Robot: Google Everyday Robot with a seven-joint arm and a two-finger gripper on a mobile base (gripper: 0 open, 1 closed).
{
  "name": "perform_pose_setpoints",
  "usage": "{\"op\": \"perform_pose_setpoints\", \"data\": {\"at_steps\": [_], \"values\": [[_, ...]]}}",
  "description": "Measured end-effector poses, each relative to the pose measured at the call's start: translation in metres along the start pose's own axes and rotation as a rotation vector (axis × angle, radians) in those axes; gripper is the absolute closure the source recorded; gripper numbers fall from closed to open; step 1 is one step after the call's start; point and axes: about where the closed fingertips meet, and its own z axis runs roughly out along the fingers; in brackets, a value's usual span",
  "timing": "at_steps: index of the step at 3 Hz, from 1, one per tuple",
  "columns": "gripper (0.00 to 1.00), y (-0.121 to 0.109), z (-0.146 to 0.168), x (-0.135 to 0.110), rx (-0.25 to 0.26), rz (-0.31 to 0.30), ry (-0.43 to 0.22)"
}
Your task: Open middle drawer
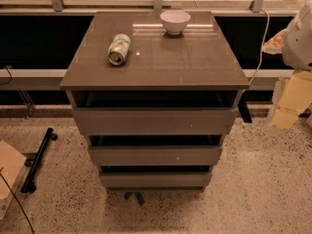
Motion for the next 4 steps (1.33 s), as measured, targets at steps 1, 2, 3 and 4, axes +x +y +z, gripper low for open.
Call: {"op": "perform_pose_setpoints", "data": {"at_steps": [1, 2, 3, 4], "values": [[0.00, 0.000, 0.000, 0.000, 0.000, 0.000, 0.000], [0.00, 0.008, 0.000, -0.002, 0.020, -0.030, -0.057], [0.00, 0.015, 0.004, 0.000, 0.042, -0.059, -0.115], [0.00, 0.015, 0.004, 0.000, 0.042, -0.059, -0.115]]}}
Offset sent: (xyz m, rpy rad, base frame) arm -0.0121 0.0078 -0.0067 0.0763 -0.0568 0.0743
